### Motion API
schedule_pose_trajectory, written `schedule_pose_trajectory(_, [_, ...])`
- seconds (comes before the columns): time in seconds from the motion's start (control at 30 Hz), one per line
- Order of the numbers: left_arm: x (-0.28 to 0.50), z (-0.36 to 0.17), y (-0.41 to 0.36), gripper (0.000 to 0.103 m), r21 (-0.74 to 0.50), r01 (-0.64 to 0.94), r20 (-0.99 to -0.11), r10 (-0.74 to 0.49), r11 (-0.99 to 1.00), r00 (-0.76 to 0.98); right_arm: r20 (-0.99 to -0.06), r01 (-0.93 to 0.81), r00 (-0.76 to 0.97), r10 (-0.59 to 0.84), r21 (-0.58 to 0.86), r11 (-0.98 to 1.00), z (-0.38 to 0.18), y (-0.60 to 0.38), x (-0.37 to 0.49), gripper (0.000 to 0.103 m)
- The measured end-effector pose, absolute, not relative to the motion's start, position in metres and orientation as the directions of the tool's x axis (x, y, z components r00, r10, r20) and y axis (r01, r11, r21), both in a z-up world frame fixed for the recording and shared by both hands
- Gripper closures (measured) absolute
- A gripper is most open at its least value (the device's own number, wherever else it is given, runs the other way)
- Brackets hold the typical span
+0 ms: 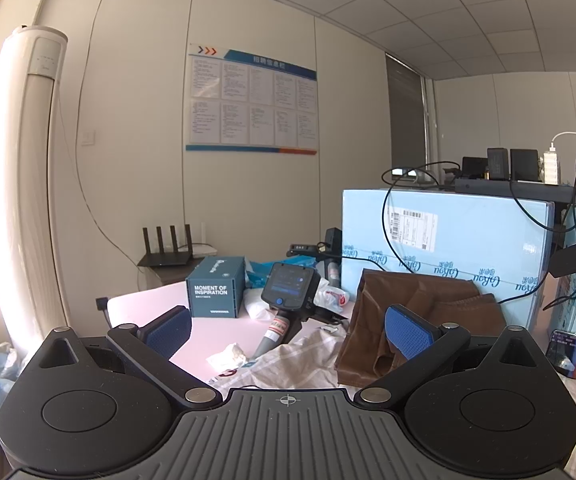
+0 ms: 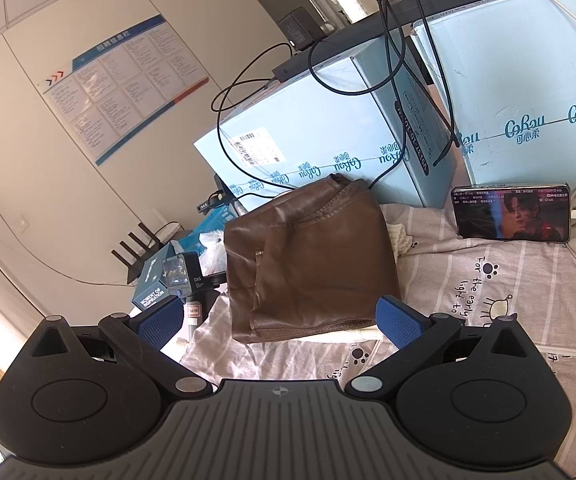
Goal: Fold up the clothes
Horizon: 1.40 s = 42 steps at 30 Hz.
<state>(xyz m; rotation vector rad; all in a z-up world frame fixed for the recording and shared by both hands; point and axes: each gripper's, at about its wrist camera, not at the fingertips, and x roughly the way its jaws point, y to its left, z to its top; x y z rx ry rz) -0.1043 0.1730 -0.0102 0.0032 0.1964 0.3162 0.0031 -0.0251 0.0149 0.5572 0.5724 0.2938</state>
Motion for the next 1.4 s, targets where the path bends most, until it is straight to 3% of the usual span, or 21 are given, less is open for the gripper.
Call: schedule_pose_trajectory(1.4, [-0.1029,-0.0112,0.1725,0.0,0.037,-0.301,-0.195,0.303,0.953,0.933,-0.432,-0.109,0.803,0.411,0.572,0.813,0.0152,-0.0267,0.0042,0.0])
